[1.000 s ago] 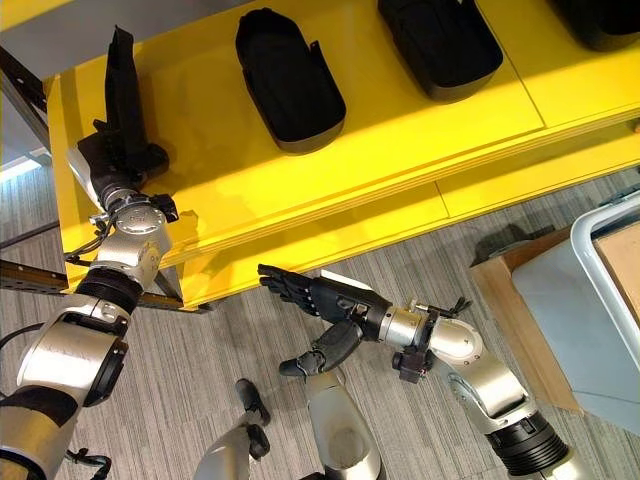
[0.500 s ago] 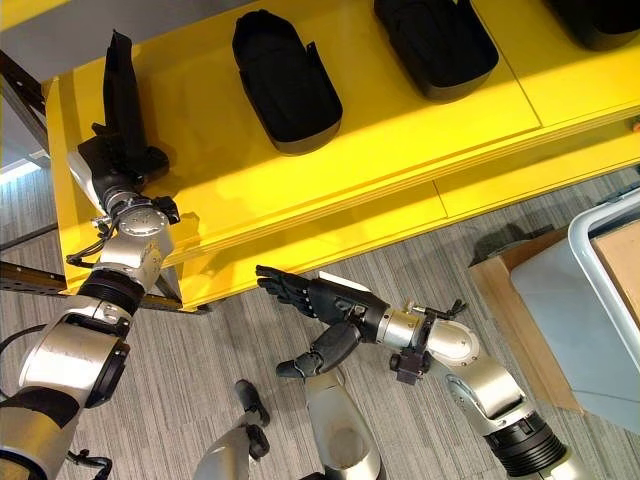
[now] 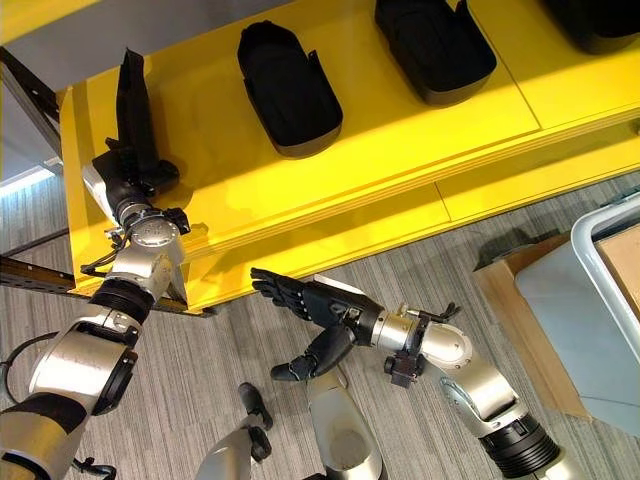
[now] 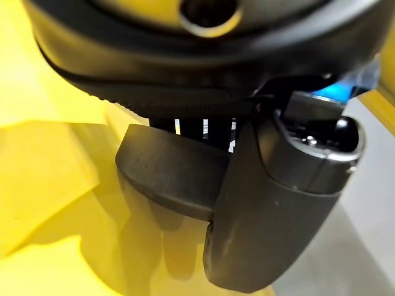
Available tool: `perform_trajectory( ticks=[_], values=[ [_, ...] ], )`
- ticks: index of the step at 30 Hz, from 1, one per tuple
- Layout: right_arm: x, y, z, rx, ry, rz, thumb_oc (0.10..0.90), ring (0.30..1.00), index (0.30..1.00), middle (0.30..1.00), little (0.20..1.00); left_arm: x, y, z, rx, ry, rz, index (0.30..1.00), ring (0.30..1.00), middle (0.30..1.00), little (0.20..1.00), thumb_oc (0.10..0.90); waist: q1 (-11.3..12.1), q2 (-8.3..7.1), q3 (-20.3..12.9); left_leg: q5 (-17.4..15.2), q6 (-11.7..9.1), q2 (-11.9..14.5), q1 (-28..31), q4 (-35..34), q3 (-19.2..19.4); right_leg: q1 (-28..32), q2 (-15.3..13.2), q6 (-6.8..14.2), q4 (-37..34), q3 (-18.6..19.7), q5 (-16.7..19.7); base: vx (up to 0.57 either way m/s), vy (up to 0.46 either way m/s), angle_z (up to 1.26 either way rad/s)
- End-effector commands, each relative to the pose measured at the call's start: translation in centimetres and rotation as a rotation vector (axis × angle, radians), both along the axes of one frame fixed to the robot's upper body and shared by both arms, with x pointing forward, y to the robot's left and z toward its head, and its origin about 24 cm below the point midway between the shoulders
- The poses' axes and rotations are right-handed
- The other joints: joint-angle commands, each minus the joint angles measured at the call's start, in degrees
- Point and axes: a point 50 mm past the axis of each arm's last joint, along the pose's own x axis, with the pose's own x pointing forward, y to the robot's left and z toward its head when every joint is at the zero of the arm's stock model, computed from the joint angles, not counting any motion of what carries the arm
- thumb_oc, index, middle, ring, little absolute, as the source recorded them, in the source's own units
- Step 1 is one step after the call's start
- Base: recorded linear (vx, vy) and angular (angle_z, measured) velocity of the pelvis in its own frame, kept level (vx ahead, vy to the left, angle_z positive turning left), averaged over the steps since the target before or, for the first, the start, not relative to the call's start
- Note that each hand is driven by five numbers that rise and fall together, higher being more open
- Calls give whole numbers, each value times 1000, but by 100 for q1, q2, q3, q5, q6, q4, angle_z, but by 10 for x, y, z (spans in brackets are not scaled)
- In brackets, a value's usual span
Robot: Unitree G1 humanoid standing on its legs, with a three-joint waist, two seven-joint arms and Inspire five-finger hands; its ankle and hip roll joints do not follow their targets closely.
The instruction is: Move parts from the plastic box to the shelf.
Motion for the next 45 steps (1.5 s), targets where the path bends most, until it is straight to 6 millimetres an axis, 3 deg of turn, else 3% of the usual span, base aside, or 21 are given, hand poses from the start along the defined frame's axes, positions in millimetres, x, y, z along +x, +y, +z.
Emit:
perform_trajectory(
  ticks=[1,10,11,12,13,29,34,40,45],
  values=[
    [-13,28,43,205,-188,151,900,1000,1000,1000,1000,-12,10,-46,-171,101,42,300,300,300,300,400,-184,-309,-168,-753,143,172,-98,477,-38,573,-95,-178,-521,-359,-611,0,0,0],
    [-13,27,42,193,-188,147,900,1000,1000,1000,1000,-12,10,-45,-166,95,35,300,300,300,300,400,-203,-280,-180,-760,142,168,-77,470,-24,591,-110,-175,-522,-359,-621,0,0,0],
    [-13,27,42,193,-188,148,900,1000,1000,1000,1000,-12,10,-45,-164,96,36,369,369,369,369,449,-204,-281,-179,-760,142,168,-75,470,-22,593,-109,-174,-524,-359,-621,0,0,0],
    [-13,26,42,193,-186,148,900,1000,1000,1000,1000,-12,9,-44,-161,92,45,948,948,948,948,863,-208,-283,-178,-756,142,169,-66,466,-19,604,-106,-176,-536,-360,-621,0,0,0],
    [-13,26,42,193,-186,147,900,1000,1000,1000,1000,-12,10,-43,-154,89,50,1000,1000,1000,1000,900,-215,-286,-178,-769,148,166,-62,467,-12,610,-108,-173,-539,-356,-621,0,0,0],
    [-14,25,42,181,-197,152,900,1000,1000,1000,1000,-11,-4,-51,-227,74,-29,1000,1000,1000,1000,900,-195,-293,-200,-793,170,144,-38,462,-12,662,-111,-170,-583,-369,-608,0,0,0],
    [-13,25,42,187,-197,144,900,1000,1000,1000,1000,-10,-10,-47,-178,80,-38,1000,1000,1000,1000,900,-187,-295,-213,-797,176,144,-30,433,-11,668,-107,-169,-612,-373,-592,0,0,0],
    [-14,24,42,190,-195,140,900,1000,1000,1000,1000,-9,-6,-43,-28,127,-63,1000,1000,1000,1000,900,-202,-280,-212,-831,190,128,-21,422,15,646,-113,-153,-612,-359,-571,0,0,0],
    [-16,21,39,181,-192,134,900,1000,1000,1000,1000,-9,-6,-46,228,224,-142,1000,1000,1000,1000,900,-205,-212,-203,-844,212,110,23,404,39,683,-124,-148,-653,-363,-546,9,13,0]
  ],
)
